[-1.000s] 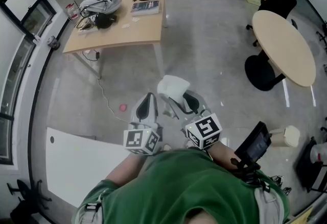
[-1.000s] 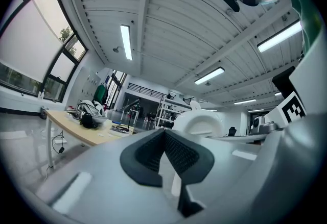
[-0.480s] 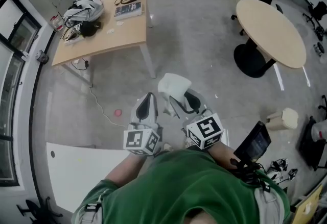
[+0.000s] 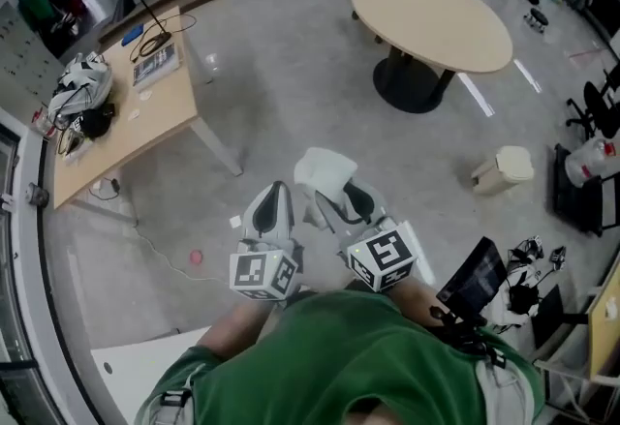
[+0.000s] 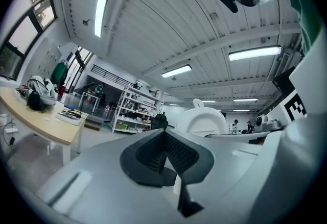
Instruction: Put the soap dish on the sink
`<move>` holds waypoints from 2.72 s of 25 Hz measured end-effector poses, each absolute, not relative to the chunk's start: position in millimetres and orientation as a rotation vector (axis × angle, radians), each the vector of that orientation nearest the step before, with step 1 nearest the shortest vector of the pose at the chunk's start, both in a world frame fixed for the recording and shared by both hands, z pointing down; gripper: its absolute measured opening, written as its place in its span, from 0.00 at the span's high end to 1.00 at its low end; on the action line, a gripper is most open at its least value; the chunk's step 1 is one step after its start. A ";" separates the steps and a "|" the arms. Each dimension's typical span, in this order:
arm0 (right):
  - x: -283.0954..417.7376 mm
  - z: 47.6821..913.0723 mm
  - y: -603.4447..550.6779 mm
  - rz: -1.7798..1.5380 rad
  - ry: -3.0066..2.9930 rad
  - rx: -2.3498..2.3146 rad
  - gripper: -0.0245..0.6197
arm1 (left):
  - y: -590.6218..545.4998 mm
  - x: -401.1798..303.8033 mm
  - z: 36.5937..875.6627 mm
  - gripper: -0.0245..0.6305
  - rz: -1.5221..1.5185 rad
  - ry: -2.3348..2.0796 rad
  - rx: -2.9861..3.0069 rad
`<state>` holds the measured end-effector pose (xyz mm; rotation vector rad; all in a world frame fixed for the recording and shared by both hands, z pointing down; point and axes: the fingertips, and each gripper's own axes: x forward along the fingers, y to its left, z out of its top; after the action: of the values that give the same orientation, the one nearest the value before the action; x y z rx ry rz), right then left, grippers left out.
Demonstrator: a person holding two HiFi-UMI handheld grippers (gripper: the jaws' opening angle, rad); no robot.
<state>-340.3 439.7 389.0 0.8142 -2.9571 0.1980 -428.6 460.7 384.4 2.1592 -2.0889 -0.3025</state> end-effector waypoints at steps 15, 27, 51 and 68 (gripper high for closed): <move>-175.7 389.5 362.7 0.218 -2.845 1.248 0.71 | 358.6 -265.4 378.5 0.95 -0.275 -1.768 2.441; -78.6 388.1 328.1 0.187 -2.776 1.421 0.71 | 312.5 -169.1 370.5 0.95 -0.261 -1.641 2.569; -63.5 382.1 251.6 0.211 -2.626 1.670 0.71 | 228.0 -157.4 358.9 0.95 -0.276 -1.461 2.661; -83.1 397.1 209.9 0.250 -2.588 1.689 0.71 | 191.0 -177.2 374.1 0.95 -0.299 -1.418 2.650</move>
<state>-83.1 209.9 397.1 1.6892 -2.5880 0.2497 -177.2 191.0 374.1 2.6502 -1.4184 -0.2990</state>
